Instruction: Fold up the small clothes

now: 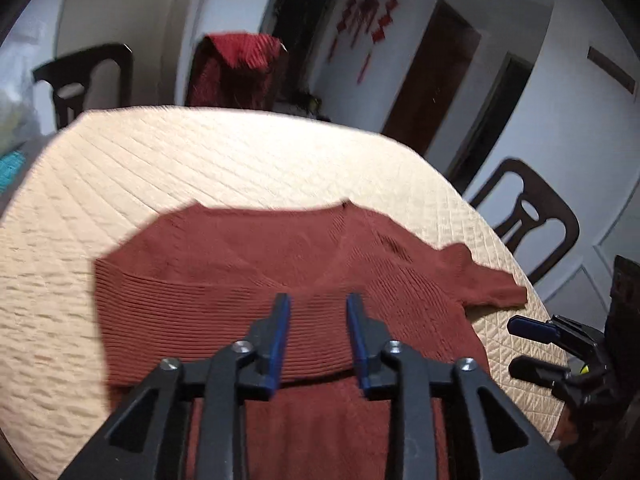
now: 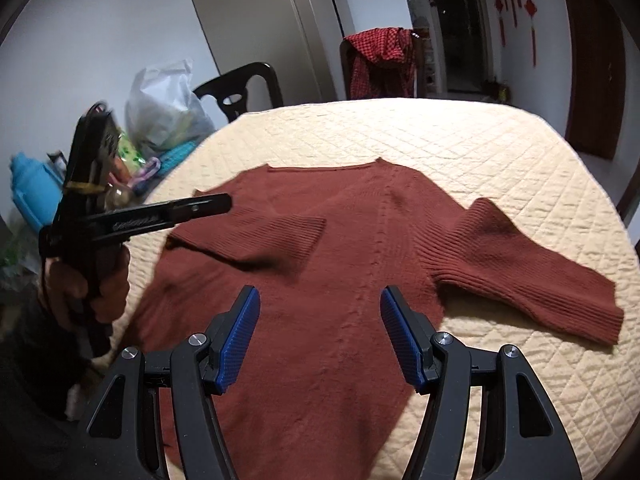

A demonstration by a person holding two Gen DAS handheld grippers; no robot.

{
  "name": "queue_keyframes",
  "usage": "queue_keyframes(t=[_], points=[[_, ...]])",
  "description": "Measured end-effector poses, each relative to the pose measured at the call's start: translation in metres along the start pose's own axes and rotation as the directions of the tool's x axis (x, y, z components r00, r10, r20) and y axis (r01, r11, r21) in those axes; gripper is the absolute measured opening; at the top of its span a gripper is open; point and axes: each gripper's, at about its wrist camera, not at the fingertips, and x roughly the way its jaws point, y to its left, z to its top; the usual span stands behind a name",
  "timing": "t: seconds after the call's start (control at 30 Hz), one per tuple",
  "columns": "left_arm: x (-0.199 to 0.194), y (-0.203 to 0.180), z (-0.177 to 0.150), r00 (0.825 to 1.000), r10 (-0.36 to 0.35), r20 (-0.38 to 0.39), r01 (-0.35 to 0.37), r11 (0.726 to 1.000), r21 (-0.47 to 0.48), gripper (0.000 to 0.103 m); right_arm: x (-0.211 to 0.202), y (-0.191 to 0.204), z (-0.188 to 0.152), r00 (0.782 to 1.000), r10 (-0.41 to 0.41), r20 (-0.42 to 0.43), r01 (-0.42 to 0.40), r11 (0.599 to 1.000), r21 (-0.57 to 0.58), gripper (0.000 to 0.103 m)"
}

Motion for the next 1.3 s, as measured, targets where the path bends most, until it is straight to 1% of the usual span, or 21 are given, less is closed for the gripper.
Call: queue_keyframes(t=[0.07,0.13,0.17,0.23,0.27,0.3,0.33,0.4,0.53,0.6,0.63,0.7,0.73,0.8,0.9,0.97,1.0,1.1,1.17,1.23,1.3], points=[[-0.015,0.012,0.003,0.999,0.038,0.033,-0.038,0.999,-0.001,0.033,0.0,0.002,0.008,1.0,0.019,0.002,-0.019,1.0,-0.002,0.063],[-0.028,0.029,0.003,0.992,0.112,0.056,-0.112,0.994,-0.007,0.033,0.003,0.004,0.016,0.999,0.032,0.0,-0.032,0.999,0.007,0.063],[-0.031,0.037,0.003,0.987,0.148,0.062,-0.147,0.989,-0.014,0.033,0.007,0.005,0.021,0.999,0.034,-0.009,-0.034,0.999,0.015,0.063],[-0.031,0.057,0.002,0.979,0.202,0.042,-0.2,0.979,-0.048,0.033,0.02,0.008,0.029,0.998,0.06,-0.031,-0.059,0.998,0.033,0.063],[-0.028,0.065,-0.001,0.976,0.217,0.028,-0.215,0.975,-0.06,0.033,0.031,0.008,0.032,0.996,0.071,-0.05,-0.069,0.997,0.044,0.06],[-0.025,0.073,-0.004,0.972,0.236,0.012,-0.234,0.97,-0.069,0.033,0.041,0.006,0.035,0.995,0.072,-0.075,-0.067,0.996,0.059,0.05],[-0.019,0.078,-0.009,0.969,0.248,-0.002,-0.247,0.966,-0.077,0.033,0.054,0.005,0.038,0.991,0.078,-0.106,-0.07,0.995,0.076,0.047],[-0.007,0.087,-0.015,0.967,0.251,-0.039,-0.254,0.963,-0.094,0.033,0.076,0.001,0.041,0.984,0.096,-0.153,-0.08,0.991,0.104,0.037],[0.008,0.09,-0.025,0.968,0.237,-0.079,-0.243,0.966,-0.09,0.033,0.116,-0.003,0.044,0.967,0.1,-0.233,-0.063,0.985,0.159,0.03],[0.009,0.085,-0.028,0.968,0.237,-0.082,-0.243,0.967,-0.077,0.033,0.129,-0.001,0.042,0.958,0.11,-0.263,-0.068,0.984,0.164,0.022],[0.01,0.084,-0.029,0.967,0.24,-0.083,-0.246,0.967,-0.071,0.033,0.133,0.0,0.041,0.957,0.105,-0.271,-0.062,0.985,0.162,0.019],[0.01,0.083,-0.028,0.967,0.241,-0.086,-0.247,0.967,-0.064,0.033,0.136,0.001,0.043,0.957,0.107,-0.271,-0.066,0.985,0.157,0.009],[0.011,0.083,-0.029,0.966,0.242,-0.086,-0.247,0.967,-0.063,0.033,0.135,0.002,0.044,0.957,0.112,-0.269,-0.071,0.985,0.159,0.008],[0.013,0.086,-0.031,0.966,0.243,-0.089,-0.249,0.966,-0.068,0.033,0.129,0.002,0.051,0.964,0.122,-0.235,-0.087,0.984,0.154,0.007],[0.016,0.089,-0.032,0.967,0.241,-0.088,-0.248,0.966,-0.076,0.033,0.114,0.0,0.066,0.98,0.133,-0.147,-0.113,0.984,0.138,0.006],[0.017,0.089,-0.031,0.967,0.241,-0.085,-0.247,0.966,-0.075,0.033,0.115,-0.003,0.071,0.986,0.126,-0.112,-0.112,0.986,0.121,0.006],[0.017,0.089,-0.031,0.966,0.243,-0.085,-0.249,0.966,-0.074,0.033,0.12,-0.008,0.072,0.986,0.114,-0.122,-0.099,0.987,0.125,0.006],[0.014,0.089,-0.031,0.966,0.244,-0.086,-0.25,0.965,-0.075,0.033,0.141,-0.023,0.062,0.975,0.072,-0.209,-0.04,0.987,0.154,0.007],[0.008,0.089,-0.028,0.968,0.238,-0.076,-0.244,0.967,-0.081,0.033,0.137,-0.028,0.057,0.976,0.08,-0.203,-0.046,0.985,0.169,0.007],[0.004,0.09,-0.02,0.966,0.251,-0.055,-0.255,0.964,-0.073,0.033,0.129,-0.029,0.057,0.976,0.105,-0.189,-0.07,0.981,0.183,0.01],[0.006,0.09,-0.01,0.96,0.276,-0.044,-0.278,0.958,-0.066,0.033,0.125,-0.026,0.063,0.981,0.096,-0.171,-0.066,0.982,0.175,0.022]])
